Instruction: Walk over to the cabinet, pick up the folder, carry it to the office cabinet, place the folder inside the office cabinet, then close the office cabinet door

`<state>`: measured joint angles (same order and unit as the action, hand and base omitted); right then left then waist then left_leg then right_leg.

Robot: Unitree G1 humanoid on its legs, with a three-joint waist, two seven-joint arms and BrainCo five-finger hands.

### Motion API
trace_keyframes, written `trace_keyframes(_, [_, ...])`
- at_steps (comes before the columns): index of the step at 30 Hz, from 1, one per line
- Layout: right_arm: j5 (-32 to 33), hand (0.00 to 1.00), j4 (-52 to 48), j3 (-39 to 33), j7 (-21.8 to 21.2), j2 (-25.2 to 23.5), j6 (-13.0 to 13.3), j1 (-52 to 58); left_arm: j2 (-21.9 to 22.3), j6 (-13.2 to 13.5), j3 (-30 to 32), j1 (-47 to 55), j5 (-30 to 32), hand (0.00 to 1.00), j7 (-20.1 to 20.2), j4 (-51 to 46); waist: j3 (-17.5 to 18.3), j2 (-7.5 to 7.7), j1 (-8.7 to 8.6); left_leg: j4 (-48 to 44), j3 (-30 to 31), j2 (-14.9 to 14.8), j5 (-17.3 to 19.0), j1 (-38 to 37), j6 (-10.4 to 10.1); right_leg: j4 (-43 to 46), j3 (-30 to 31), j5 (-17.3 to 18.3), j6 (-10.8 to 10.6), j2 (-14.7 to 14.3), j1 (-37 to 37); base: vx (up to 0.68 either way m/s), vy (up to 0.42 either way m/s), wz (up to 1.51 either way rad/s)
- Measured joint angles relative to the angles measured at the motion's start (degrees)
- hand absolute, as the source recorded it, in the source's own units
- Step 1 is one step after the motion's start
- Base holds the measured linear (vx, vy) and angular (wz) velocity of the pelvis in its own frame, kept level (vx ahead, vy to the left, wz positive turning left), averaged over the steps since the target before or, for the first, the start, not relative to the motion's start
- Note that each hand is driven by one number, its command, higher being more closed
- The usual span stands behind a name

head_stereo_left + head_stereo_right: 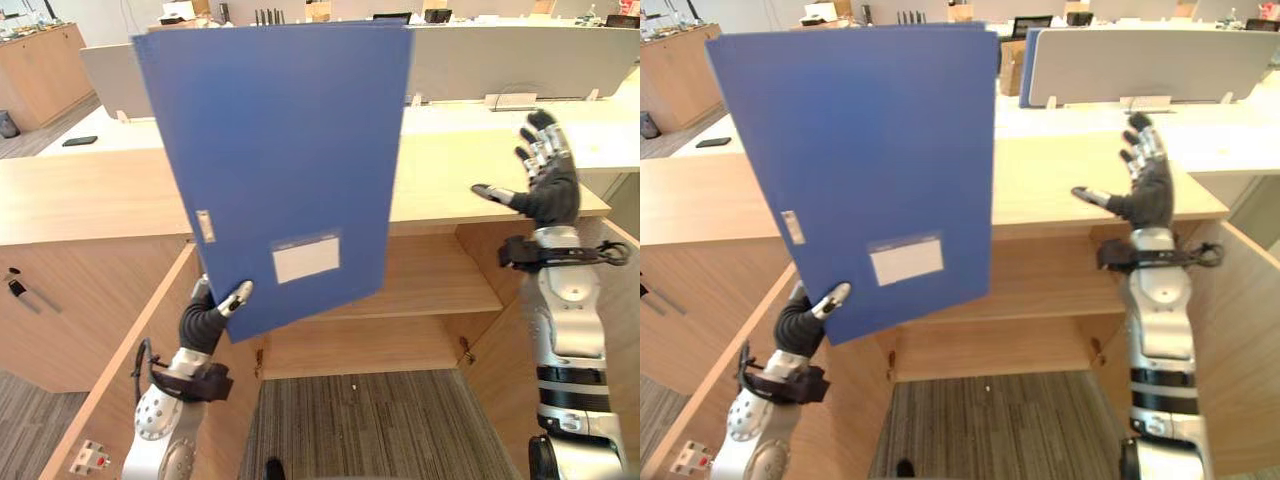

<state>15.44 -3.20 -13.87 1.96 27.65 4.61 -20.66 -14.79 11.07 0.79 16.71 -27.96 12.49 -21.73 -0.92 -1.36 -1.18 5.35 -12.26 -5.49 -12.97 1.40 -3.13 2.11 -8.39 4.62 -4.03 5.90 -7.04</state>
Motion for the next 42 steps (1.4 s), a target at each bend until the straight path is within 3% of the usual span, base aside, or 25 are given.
trace_keyframes(5, [10.0,0.0,-0.2,0.2,-5.4,3.0,0.7,0.8,-0.1,0.0,1.6,0.3,0.1,1.0,-0.3,0.0,-0.1,0.12,-0.09,0.0,-0.2,0.0,0.1,0.0,0.0,-0.1,0.2,0.0,0.0,0.0,0.0,0.0,0.0,0.0])
trace_keyframes(7, [11.2,0.0,-1.0,0.7,-7.4,3.7,0.7,1.2,-0.2,0.0,1.6,0.3,0.4,1.0,-0.2,0.0,-0.1,0.18,-0.1,0.0,-0.2,0.0,0.2,-0.1,0.0,-0.2,0.3,0.0,0.0,0.0,0.0,0.0,0.004,-0.02])
trace_keyframes(12, [18.2,0.0,-1.8,7.6,-14.0,6.4,1.0,2.3,-2.3,0.1,0.3,-0.3,0.4,1.0,1.1,0.0,-0.3,0.46,-0.13,0.0,-0.6,0.0,0.3,-0.2,0.0,-0.2,0.6,-0.1,-0.1,0.1,0.0,0.0,0.004,-0.03])
trace_keyframes(19, [27.0,0.0,-1.7,17.3,-19.3,9.5,0.6,2.3,-6.4,0.2,-5.0,-2.7,-2.4,1.0,4.6,-0.3,-0.3,0.67,0.17,0.0,-0.6,0.0,0.3,-0.3,0.0,-0.1,0.6,-0.2,-0.3,0.1,0.0,0.0,0.0,0.0])
trace_keyframes(25, [30.7,0.0,-1.7,24.9,-21.9,12.9,0.1,2.1,-10.3,0.3,-7.8,-3.2,-4.5,1.0,5.0,-0.2,-0.3,0.69,0.47,0.0,-0.6,0.0,0.3,-0.3,0.0,0.0,0.6,-0.2,-0.3,0.1,-0.1,0.0,0.0,0.0])
trace_keyframes(34, [30.9,0.0,1.1,33.7,-21.1,14.6,0.5,-3.1,-14.0,0.3,-10.4,-3.3,-7.3,1.0,1.8,-0.1,-0.3,0.76,0.92,0.0,-0.5,0.0,0.2,-0.3,0.1,0.2,0.6,-0.2,-0.3,0.1,-0.1,0.0,0.0,0.0])
trace_keyframes(35, [31.1,1.0,1.1,34.1,-20.8,14.6,0.6,-3.5,-14.4,0.3,-10.7,-3.3,-8.1,1.0,1.4,-0.1,-0.2,0.8,1.05,0.0,-0.4,0.0,0.2,-0.3,0.1,0.2,0.5,-0.2,-0.3,0.1,-0.1,0.0,0.0,0.0])
trace_keyframes(42, [35.4,1.0,1.0,38.8,-20.6,17.6,1.7,-7.3,-16.0,1.8,-12.1,-3.6,-11.1,1.0,0.4,-0.1,0.2,1.35,1.63,0.0,-0.1,0.0,0.0,-0.1,0.0,0.2,0.4,-0.1,-0.2,0.0,0.0,0.0,0.0,0.0])
